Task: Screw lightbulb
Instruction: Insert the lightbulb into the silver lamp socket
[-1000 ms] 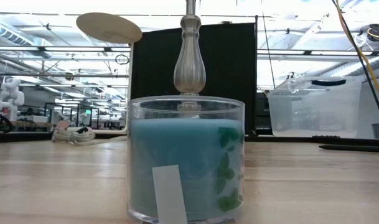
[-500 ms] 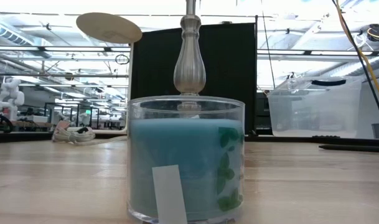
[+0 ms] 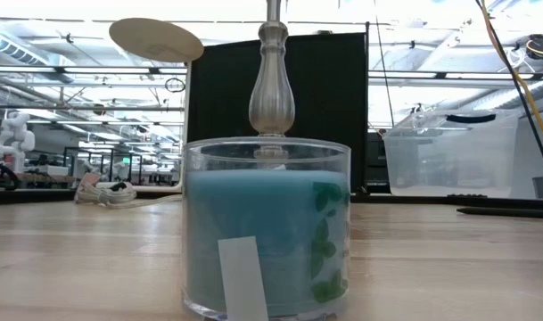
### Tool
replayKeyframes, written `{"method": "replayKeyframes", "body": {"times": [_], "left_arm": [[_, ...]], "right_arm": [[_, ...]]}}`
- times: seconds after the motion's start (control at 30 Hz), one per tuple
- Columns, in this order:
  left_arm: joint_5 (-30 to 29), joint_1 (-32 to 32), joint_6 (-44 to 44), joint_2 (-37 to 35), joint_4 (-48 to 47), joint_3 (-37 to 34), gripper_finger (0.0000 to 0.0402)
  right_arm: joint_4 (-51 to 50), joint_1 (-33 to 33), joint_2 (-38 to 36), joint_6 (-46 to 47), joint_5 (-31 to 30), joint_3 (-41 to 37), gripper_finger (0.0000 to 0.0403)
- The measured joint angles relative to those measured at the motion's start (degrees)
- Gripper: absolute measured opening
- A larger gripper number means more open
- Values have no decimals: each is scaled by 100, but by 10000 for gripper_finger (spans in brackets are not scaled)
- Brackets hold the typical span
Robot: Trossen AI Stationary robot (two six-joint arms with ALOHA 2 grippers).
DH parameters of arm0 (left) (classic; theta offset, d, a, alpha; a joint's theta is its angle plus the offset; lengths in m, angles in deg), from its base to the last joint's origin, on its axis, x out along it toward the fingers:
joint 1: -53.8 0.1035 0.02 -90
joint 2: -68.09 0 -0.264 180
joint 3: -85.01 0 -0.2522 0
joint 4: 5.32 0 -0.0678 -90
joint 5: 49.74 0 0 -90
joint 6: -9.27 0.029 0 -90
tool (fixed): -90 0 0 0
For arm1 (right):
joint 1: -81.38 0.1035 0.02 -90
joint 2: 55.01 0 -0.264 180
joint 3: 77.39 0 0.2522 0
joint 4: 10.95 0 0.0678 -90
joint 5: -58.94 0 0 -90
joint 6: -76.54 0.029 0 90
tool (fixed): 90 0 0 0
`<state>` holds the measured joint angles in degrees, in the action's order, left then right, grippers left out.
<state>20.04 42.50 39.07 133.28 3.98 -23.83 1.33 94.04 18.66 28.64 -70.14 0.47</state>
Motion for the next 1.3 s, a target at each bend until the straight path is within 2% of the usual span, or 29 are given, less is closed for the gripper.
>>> {"method": "replayKeyframes", "body": {"times": [0.2, 0.43, 0.57, 0.7, 0.87, 1.0, 1.17, 1.3], "left_arm": [[-54, 83, -82, -2, -61, 0, 0], [-413, 90, -85, -4, -122, 2, 0], [-833, 95, -112, -1, -135, 2, 0], [-970, 134, -235, 24, -190, 0, 0], [-1100, 273, -385, -22, -121, 0, 0], [-1054, 233, -247, -111, 22, 0, 0], [-812, 19, 48, -227, 139, 0, 0], [-400, -134, 184, -216, 134, 0, 0]], "right_arm": [[-36, 87, -8, 4, -31, 0, 0], [-78, 259, -15, 7, -14, 0, 0], [-104, 390, -10, 7, 116, 2, 0], [-345, 489, 25, 125, 399, 1, 0], [-431, 593, 42, 183, 359, 0, 0], [-706, 600, 50, 344, 281, 0, 0], [-717, 506, 48, 345, -179, 0, 0], [-473, 335, 46, 226, -357, 0, 0]]}}
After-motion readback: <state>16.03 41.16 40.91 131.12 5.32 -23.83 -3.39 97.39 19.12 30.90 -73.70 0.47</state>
